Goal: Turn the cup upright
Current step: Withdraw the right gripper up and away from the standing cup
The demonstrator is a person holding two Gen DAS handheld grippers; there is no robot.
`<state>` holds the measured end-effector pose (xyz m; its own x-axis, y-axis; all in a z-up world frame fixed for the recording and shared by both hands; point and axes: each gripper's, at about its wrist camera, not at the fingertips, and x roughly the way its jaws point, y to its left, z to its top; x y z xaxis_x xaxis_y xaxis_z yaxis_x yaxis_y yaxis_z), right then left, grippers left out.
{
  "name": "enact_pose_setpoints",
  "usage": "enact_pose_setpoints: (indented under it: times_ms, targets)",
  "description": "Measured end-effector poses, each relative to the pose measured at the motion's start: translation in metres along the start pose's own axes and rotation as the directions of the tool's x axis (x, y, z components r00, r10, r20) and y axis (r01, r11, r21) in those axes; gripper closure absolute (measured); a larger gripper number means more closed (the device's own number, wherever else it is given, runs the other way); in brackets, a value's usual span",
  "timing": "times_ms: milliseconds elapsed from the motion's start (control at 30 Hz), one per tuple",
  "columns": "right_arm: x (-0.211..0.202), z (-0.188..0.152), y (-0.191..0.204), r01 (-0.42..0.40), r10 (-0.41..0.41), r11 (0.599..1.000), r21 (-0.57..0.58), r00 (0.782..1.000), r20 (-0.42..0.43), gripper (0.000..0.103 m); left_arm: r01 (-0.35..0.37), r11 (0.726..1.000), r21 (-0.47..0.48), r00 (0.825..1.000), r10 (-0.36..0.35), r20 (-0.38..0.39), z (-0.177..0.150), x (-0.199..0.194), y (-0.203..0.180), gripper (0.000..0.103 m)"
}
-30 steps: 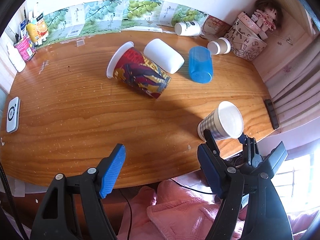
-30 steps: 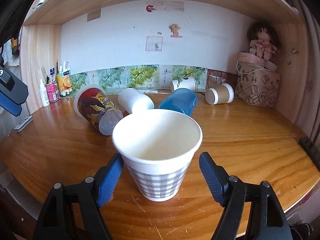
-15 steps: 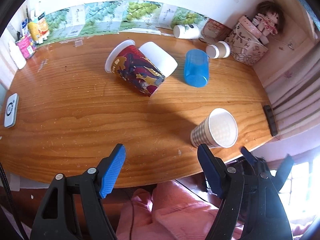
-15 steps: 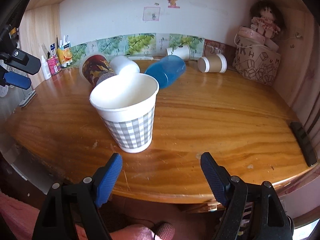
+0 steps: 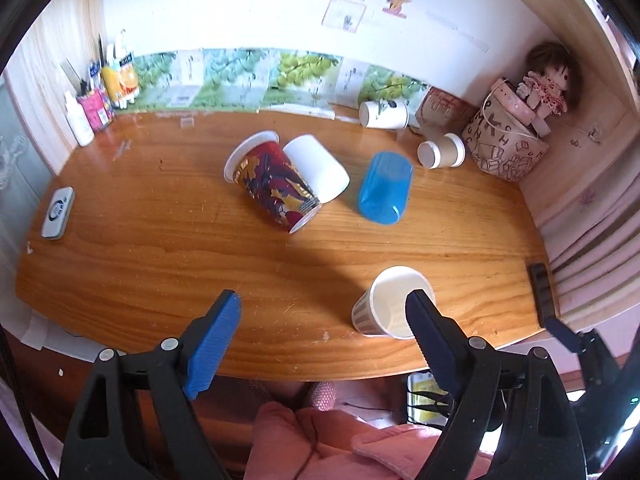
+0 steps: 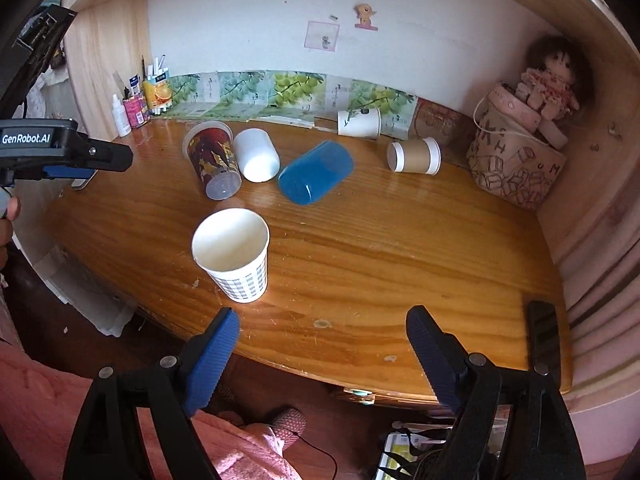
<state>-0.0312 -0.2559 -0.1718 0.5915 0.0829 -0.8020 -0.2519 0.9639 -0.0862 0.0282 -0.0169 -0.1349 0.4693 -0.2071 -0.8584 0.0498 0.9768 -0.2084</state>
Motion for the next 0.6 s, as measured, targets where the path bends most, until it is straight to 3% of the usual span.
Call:
enact_pose_setpoints:
  times_ms: [133,167,333,500,600]
  targets:
    - [-0.012,0.017,-0.005,-0.079,0.08,0.995,0.061,0.997,-0.019,0.017,-0.027,0.999,-0.044,0.999,0.028,0.015,-0.002,-0.011,-0.011,0.016]
    - [-0.016,0.019,-0.007,-0.096,0.097,0.993,0.074,0.995,-0.016,0.017,-0.06,0.996,-0.06,0.997,0.062,0.035,-0.002,-0.017,-0.014,0.016]
    - [-0.035,0.035,-0.004,-0.037,0.035,0.998,0.051,0.999,0.031,0.017,-0.08,0.994,-0.076,0.988,0.089,0.129,-0.003,-0.036,-0.023,0.008]
    - [-0.045,0.048,-0.014,-0.143,0.137,0.981,0.133,0.989,0.052,0.017,-0.067,0.992,-0.109,0.983,0.084,0.161,-0.003,-0.046,-0.027,0.007]
    - [-0.063,0.051,-0.015,-0.122,0.109,0.985,0.121,0.988,0.107,0.017,-0.075,0.994,-0.077,0.979,0.088,0.183,-0.001,-0.054,-0.035,0.006]
